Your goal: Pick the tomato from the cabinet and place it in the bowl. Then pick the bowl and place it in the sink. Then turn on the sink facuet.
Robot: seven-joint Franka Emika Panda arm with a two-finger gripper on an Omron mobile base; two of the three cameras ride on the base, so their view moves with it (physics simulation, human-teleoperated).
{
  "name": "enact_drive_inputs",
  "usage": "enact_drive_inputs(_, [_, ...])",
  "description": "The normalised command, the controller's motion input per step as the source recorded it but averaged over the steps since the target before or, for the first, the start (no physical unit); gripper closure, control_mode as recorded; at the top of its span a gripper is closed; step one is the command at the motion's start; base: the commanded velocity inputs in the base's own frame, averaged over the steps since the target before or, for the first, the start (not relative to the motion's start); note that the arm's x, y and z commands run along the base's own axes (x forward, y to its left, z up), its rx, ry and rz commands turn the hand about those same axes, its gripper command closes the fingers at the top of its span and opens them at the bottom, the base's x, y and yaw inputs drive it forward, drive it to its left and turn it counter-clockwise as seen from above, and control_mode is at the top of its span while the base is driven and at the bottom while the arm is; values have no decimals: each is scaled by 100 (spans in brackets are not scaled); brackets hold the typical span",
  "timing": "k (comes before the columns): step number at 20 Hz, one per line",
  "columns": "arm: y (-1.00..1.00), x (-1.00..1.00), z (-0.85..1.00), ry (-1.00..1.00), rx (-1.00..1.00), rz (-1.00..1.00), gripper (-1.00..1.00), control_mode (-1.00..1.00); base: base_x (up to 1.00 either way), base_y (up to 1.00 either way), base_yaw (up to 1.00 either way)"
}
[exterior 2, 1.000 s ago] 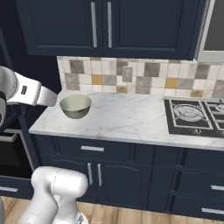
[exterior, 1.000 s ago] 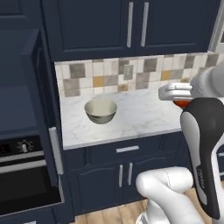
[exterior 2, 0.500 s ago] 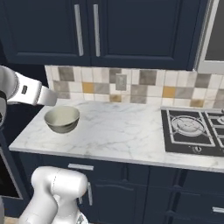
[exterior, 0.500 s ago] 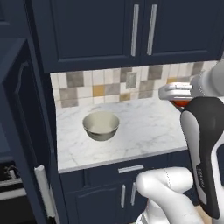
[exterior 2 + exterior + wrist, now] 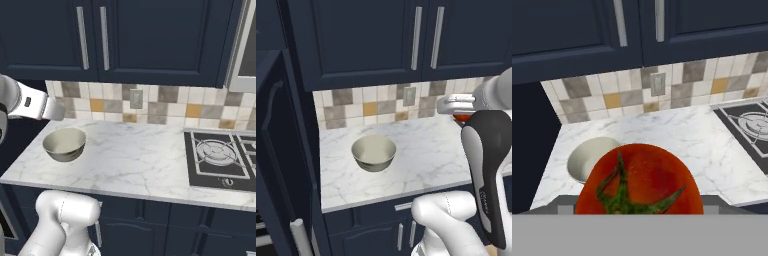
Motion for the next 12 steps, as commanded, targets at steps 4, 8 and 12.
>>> enact_drive_inputs(4, [0, 0, 0, 0, 0, 0, 100, 100, 13, -20, 0])
enact_drive_inputs(8, [0, 0, -43, 1, 0, 2, 100, -100, 2, -3, 1])
enact_drive_inputs(12, [0, 0, -99, 1, 4, 4, 100, -100, 0, 0, 0])
